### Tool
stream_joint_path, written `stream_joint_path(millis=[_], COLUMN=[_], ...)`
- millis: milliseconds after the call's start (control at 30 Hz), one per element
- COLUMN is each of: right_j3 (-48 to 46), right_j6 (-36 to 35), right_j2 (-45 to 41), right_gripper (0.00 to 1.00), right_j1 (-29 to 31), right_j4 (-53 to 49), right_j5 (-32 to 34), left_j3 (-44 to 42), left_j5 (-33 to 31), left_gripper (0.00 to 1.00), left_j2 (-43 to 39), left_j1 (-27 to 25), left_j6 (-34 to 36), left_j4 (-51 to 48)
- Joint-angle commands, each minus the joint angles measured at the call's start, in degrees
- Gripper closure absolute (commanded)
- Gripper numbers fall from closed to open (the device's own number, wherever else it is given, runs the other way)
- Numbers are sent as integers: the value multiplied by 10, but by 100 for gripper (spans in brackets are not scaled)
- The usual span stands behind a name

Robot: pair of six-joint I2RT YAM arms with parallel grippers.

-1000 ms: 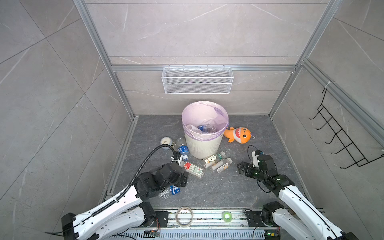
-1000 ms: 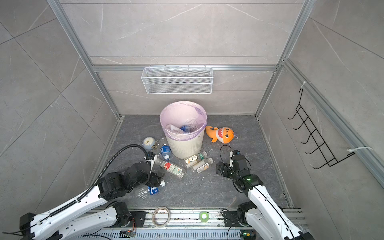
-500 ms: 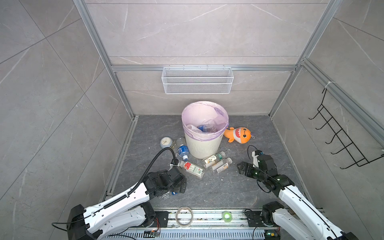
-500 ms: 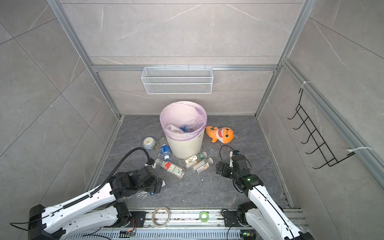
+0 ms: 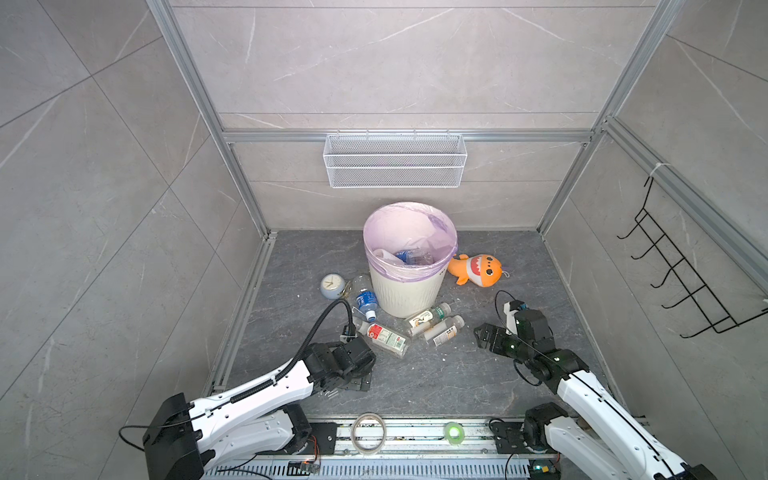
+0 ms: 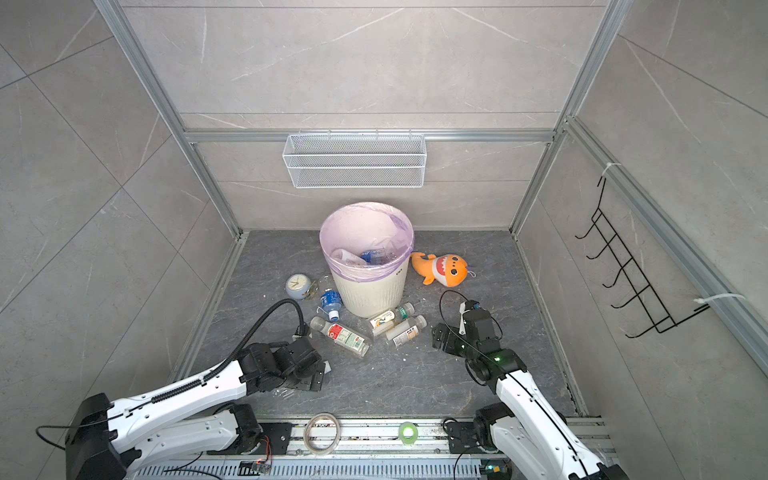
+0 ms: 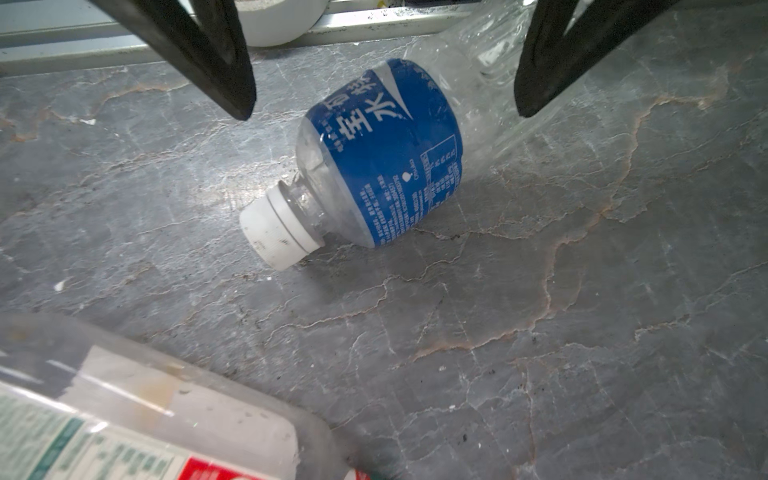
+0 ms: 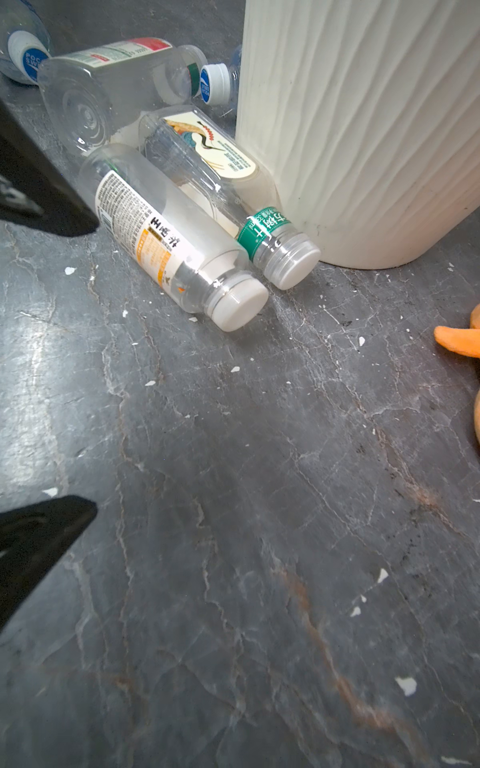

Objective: Throw the plastic bottles in the bin
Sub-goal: 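Close the left gripper on the blue-labelled bottle and lift it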

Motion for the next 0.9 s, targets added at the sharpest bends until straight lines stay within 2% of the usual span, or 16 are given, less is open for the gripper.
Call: stream_joint_path(millis=[0,333,700,867], right_j3=[-3,-1,0,2], right_j6=[-9,-10,-9,-9], right_j2=[-2,0,7,11], right_gripper=[1,1,1,1], right_j1=[-2,-3,-2,-2], right_j4=[7,7,7,7], right_j5=[2,2,2,2], left_j3=[8,7,-17,-27], left_j5=[-7,-16,-6,4], left_gripper=[1,1,1,4], left_j2=[15,48,75,91], left_j1=[-3,-3,0,9], left_j6=[-17,-24,-19,-12], left_j4=[-19,-17,36,66])
